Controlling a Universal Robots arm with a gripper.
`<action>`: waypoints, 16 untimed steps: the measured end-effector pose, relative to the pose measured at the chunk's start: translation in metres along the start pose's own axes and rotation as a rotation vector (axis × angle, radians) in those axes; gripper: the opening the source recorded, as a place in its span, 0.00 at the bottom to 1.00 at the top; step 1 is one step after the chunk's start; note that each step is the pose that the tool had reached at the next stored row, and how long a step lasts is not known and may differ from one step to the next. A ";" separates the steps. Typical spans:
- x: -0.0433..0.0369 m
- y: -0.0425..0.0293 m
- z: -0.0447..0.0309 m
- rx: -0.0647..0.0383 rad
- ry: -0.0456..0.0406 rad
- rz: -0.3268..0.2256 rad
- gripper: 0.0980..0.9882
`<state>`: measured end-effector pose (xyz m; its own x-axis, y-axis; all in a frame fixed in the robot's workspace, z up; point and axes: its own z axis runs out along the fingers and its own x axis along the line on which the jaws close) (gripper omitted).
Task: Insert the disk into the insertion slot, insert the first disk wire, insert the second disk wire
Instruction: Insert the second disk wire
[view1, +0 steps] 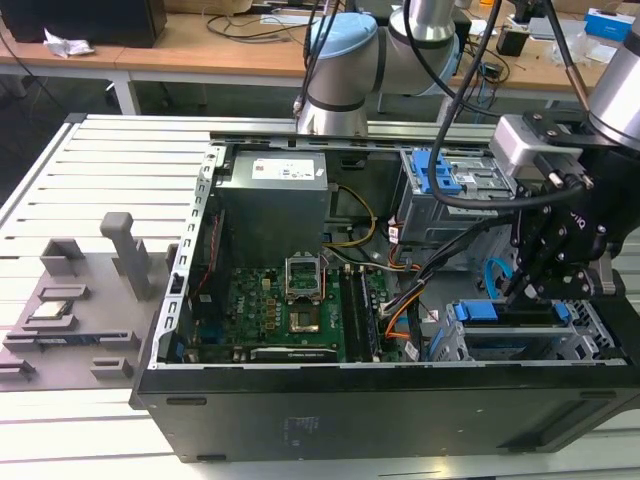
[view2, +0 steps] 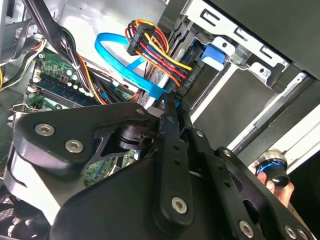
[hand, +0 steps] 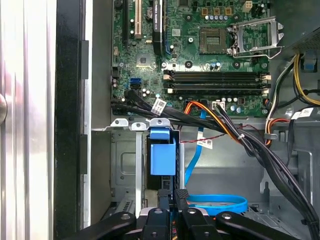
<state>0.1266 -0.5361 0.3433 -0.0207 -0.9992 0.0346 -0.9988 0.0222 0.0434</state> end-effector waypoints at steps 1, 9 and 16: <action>-0.0001 0.0000 0.0005 0.000 -0.0012 0.000 0.07; 0.0002 -0.0002 0.0035 0.000 -0.0020 0.000 0.07; -0.0016 0.0009 -0.0191 0.000 -0.0023 0.000 0.16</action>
<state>0.1266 -0.5338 0.3623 -0.0206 -0.9993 0.0322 -0.9988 0.0220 0.0434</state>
